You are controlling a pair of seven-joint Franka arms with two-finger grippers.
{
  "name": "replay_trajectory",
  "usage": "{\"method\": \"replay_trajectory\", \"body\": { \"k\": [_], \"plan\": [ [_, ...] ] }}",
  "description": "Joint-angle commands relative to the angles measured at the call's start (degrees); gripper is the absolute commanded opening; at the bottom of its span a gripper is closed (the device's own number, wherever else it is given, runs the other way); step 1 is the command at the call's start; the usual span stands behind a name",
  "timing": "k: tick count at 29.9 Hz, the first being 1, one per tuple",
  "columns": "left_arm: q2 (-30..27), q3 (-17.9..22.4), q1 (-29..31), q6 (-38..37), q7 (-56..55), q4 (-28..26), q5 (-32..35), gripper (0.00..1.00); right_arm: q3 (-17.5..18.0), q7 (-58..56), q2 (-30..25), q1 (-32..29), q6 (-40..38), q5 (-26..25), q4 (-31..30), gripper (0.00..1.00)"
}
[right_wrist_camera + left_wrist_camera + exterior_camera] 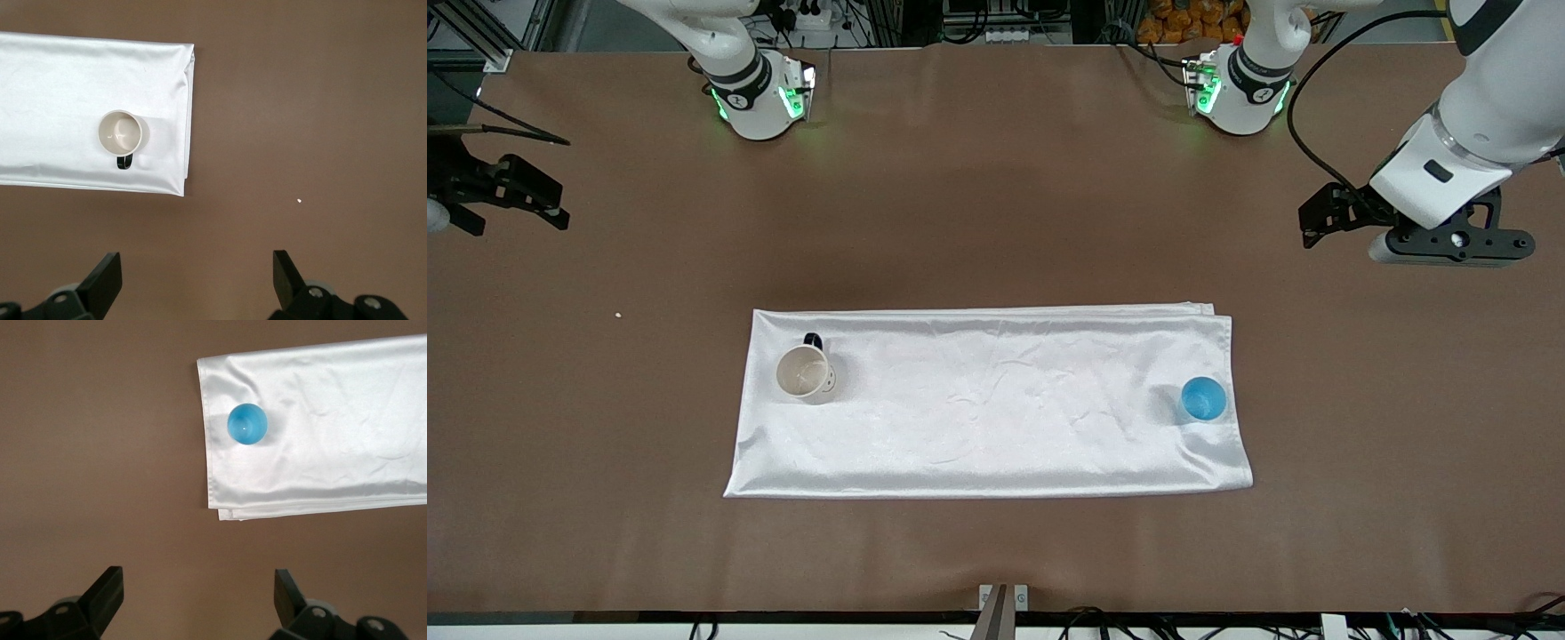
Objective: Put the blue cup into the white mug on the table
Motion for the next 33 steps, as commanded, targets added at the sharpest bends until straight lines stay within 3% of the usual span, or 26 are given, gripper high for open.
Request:
{"method": "replay_trajectory", "body": {
  "k": [1, 25, 33],
  "plan": [
    [0.8, -0.2, -0.3, 0.3, 0.2, 0.8, 0.5, 1.0, 0.4, -0.1, 0.8, -0.9, -0.8, -0.6, 1.0, 1.0],
    [7.9, -3.1, -1.4, 4.2, -0.1, 0.2, 0.8, 1.0, 0.5, 0.0, 4.9, -1.8, -1.9, 0.0, -1.6, 1.0],
    [11.5, -4.0, -1.3, 8.9, 0.2, 0.1, 1.8, 1.0, 0.7, 0.0, 7.4, -1.3, -1.5, 0.2, -1.8, 1.0]
  ]
}}
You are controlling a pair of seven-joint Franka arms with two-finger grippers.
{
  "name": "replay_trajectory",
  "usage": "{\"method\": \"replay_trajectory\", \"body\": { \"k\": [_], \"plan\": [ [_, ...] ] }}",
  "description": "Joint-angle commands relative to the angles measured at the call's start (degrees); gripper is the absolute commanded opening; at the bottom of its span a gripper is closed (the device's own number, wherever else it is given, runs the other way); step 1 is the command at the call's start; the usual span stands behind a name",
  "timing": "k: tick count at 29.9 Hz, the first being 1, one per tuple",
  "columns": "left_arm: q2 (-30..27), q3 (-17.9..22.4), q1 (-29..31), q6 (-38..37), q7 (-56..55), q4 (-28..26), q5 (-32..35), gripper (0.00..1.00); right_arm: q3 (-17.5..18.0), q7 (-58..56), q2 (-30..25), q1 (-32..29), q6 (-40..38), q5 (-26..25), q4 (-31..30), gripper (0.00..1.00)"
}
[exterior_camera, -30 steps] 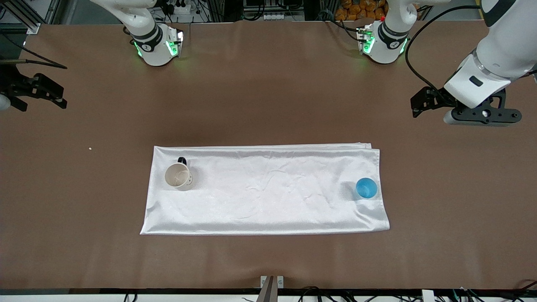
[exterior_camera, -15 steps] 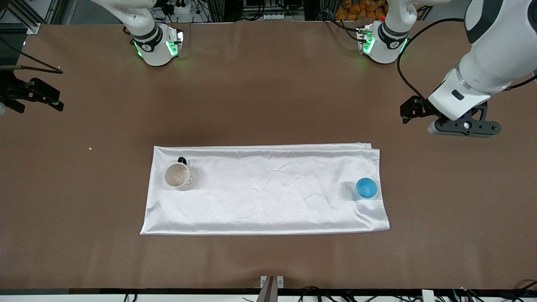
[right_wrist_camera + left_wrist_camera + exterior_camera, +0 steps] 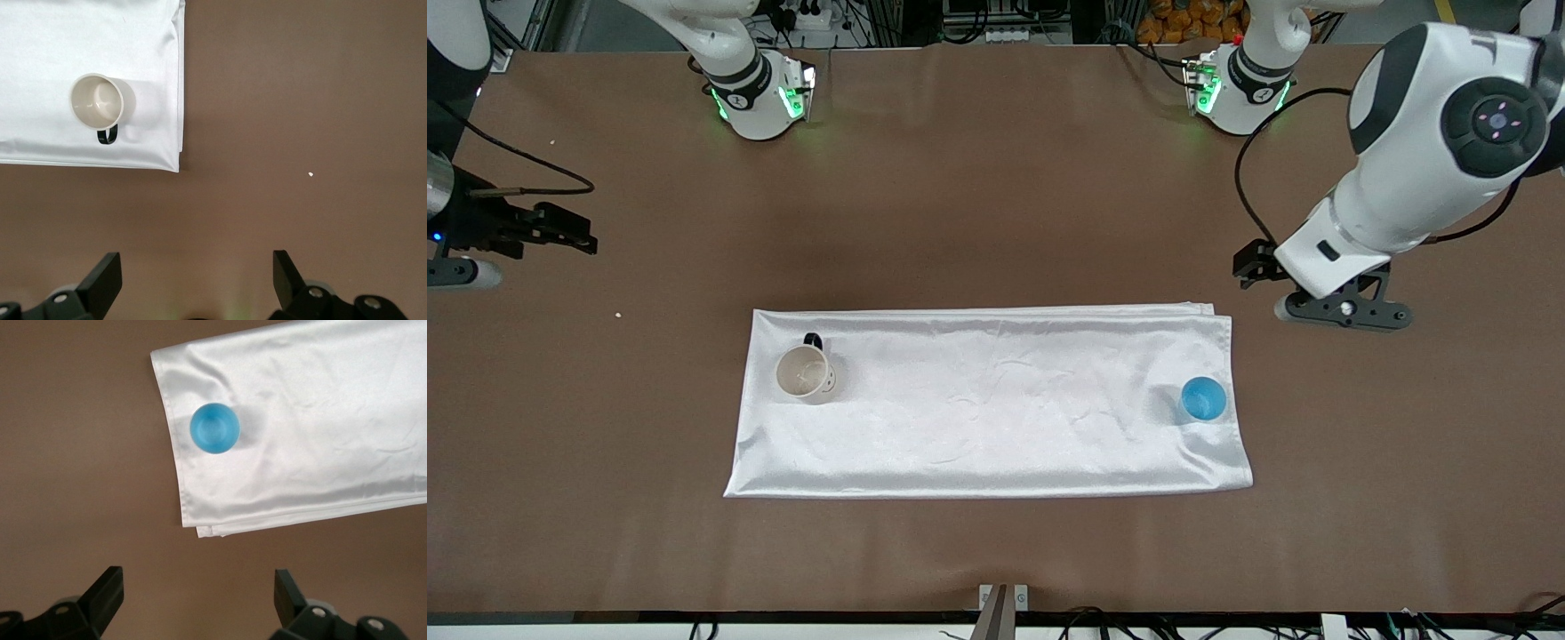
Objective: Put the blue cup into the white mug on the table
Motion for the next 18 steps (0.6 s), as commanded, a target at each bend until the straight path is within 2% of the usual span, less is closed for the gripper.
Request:
{"method": "replay_trajectory", "body": {
  "k": [1, 8, 18],
  "plan": [
    [2.4, -0.6, -0.2, 3.2, 0.2, 0.3, 1.3, 1.0, 0.4, 0.0, 1.2, 0.2, 0.2, 0.2, 0.1, 1.0],
    [4.4, -0.7, -0.3, 7.5, 0.8, -1.2, 1.4, 1.0, 0.4, 0.0, 2.5, 0.9, 0.8, 1.4, -0.1, 1.0],
    [7.6, -1.8, -0.3, 12.4, 0.9, -2.0, 1.5, 1.0, 0.6, 0.6, 1.7, 1.6, 9.9, 6.1, -9.3, 1.0]
  ]
}}
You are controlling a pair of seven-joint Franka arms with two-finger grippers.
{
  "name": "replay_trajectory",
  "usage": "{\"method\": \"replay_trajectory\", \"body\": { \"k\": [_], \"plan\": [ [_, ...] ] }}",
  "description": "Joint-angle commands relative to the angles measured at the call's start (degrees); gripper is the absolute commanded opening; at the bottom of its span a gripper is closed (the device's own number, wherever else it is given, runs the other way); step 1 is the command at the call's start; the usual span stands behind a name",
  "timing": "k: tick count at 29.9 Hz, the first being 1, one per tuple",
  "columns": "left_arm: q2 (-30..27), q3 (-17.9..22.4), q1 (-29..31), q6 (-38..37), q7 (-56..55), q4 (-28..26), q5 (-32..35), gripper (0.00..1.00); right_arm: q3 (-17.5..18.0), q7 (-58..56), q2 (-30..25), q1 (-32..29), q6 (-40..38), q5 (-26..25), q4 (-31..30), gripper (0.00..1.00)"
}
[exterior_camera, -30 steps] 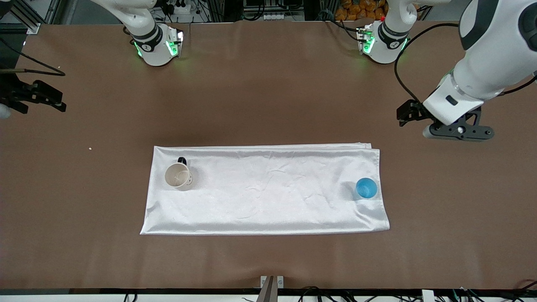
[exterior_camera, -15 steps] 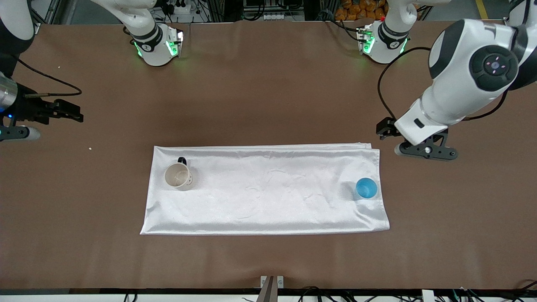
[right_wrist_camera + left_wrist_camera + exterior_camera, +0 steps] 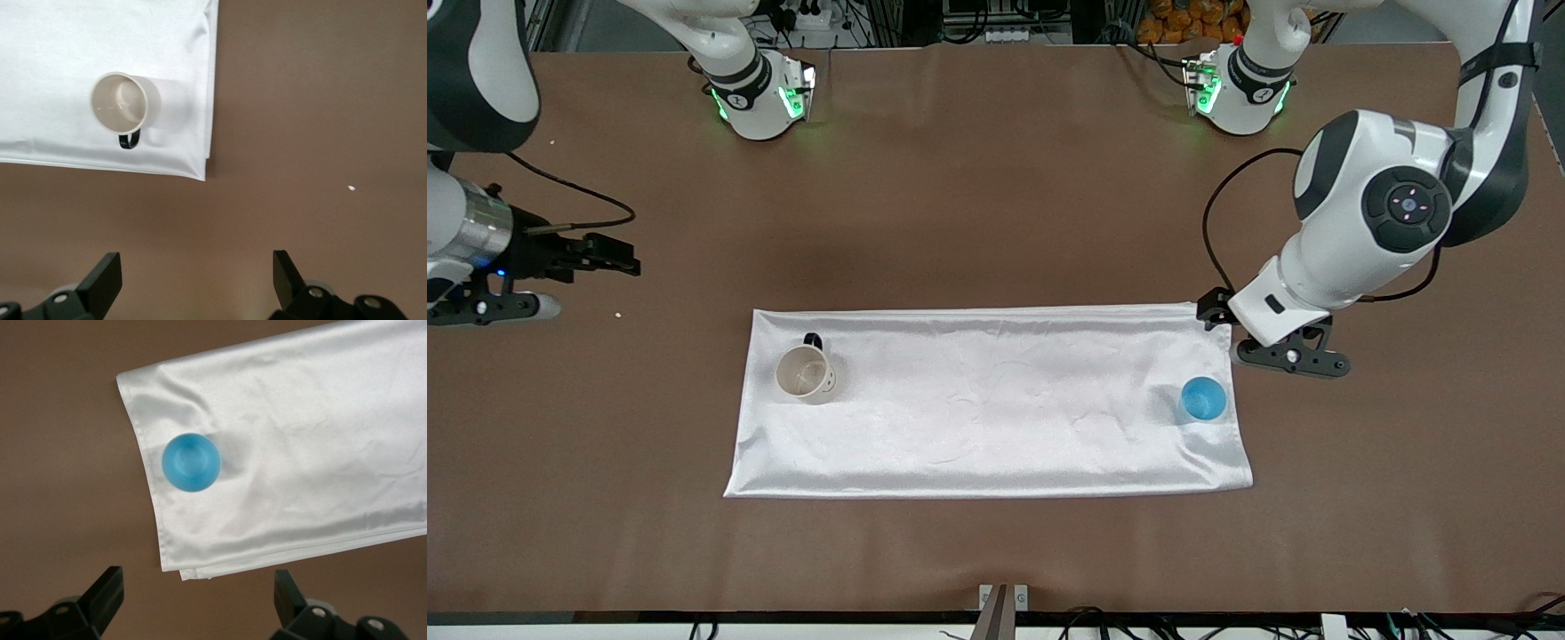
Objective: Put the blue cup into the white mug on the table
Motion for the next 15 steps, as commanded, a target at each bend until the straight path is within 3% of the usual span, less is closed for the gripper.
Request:
{"method": "replay_trajectory", "body": {
  "k": [1, 6, 15],
  "plan": [
    [1.7, -0.7, 0.1, 2.8, 0.4, -0.2, 1.5, 1.0, 0.1, 0.5, -0.9, 0.5, 4.8, 2.1, -5.5, 1.0],
    [3.7, -0.7, -0.3, 5.5, 0.4, -0.4, 1.5, 1.0, 0.1, 0.7, -1.3, 2.5, 10.2, 2.2, -10.9, 1.0],
    [6.6, -2.2, -0.3, 12.2, 0.5, -2.9, 8.2, 1.0, 0.1, 10.8, -1.4, 9.3, 24.8, 2.2, -21.0, 1.0]
  ]
}}
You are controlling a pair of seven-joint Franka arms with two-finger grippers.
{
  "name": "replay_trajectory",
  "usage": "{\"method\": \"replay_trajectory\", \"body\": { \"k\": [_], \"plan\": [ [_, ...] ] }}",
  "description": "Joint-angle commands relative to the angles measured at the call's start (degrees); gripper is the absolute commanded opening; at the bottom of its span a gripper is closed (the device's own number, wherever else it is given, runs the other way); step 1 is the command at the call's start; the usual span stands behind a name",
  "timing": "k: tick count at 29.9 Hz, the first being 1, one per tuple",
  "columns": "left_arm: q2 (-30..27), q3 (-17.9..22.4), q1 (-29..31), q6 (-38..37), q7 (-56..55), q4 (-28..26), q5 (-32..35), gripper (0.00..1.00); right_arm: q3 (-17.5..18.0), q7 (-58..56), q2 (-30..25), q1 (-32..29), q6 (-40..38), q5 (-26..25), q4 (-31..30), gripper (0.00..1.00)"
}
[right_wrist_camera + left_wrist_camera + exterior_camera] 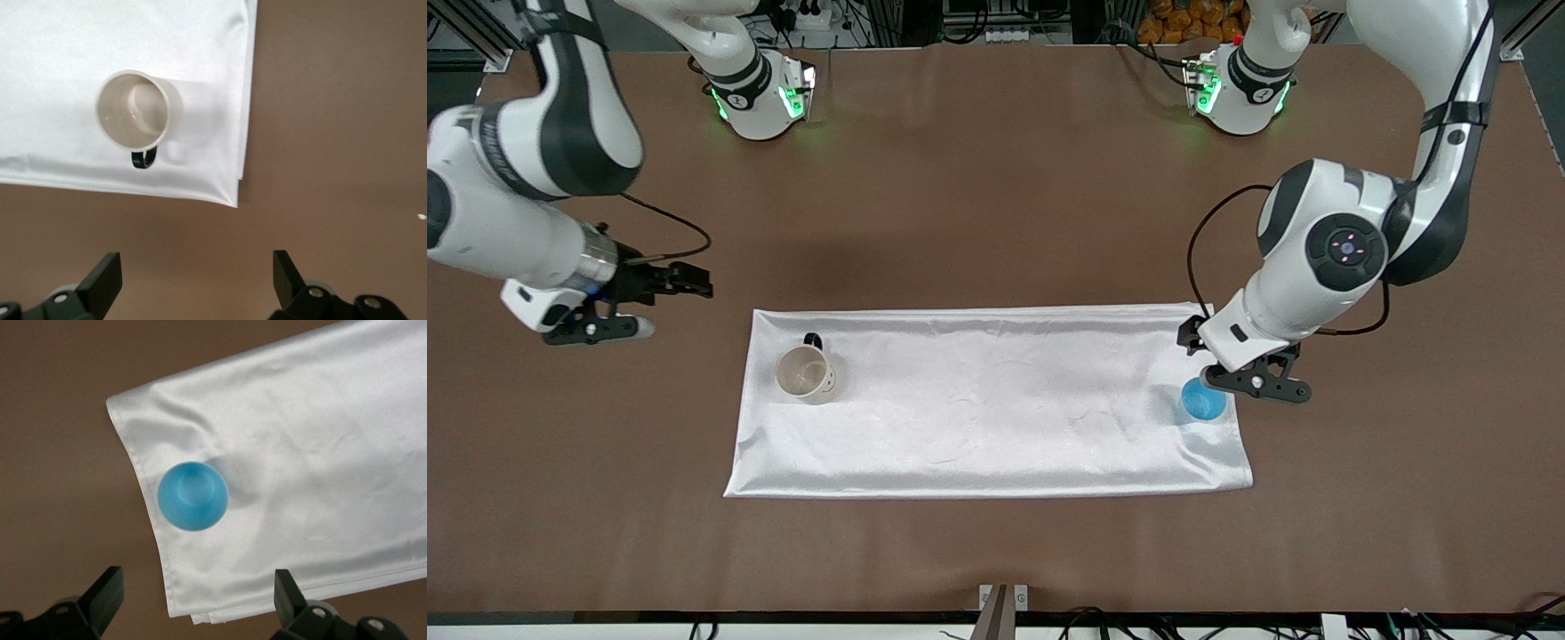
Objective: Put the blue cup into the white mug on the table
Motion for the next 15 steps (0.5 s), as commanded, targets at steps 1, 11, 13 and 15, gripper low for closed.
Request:
{"method": "replay_trajectory", "body": {
  "k": [1, 11, 13, 15],
  "plan": [
    [0.9, -1.1, 0.0, 5.0, 0.4, -2.3, 2.6, 1.0, 0.0, 7.3, -1.3, 4.5, 9.6, 0.6, -7.7, 1.0],
    [4.3, -1.1, -0.1, 10.6, 0.4, -2.6, 2.6, 1.0, 0.0, 12.9, 3.0, 7.1, 19.3, 0.6, -11.9, 1.0],
    [5.0, -1.1, -0.1, 11.6, 0.4, -2.6, 2.7, 1.0, 0.0, 14.2, 4.3, 7.7, 20.5, 0.6, -11.9, 1.0],
    [5.8, -1.1, -0.1, 12.8, 0.4, -2.6, 2.7, 1.0, 0.0, 15.4, 5.7, 8.6, 22.2, 0.6, -11.9, 1.0]
  ]
}}
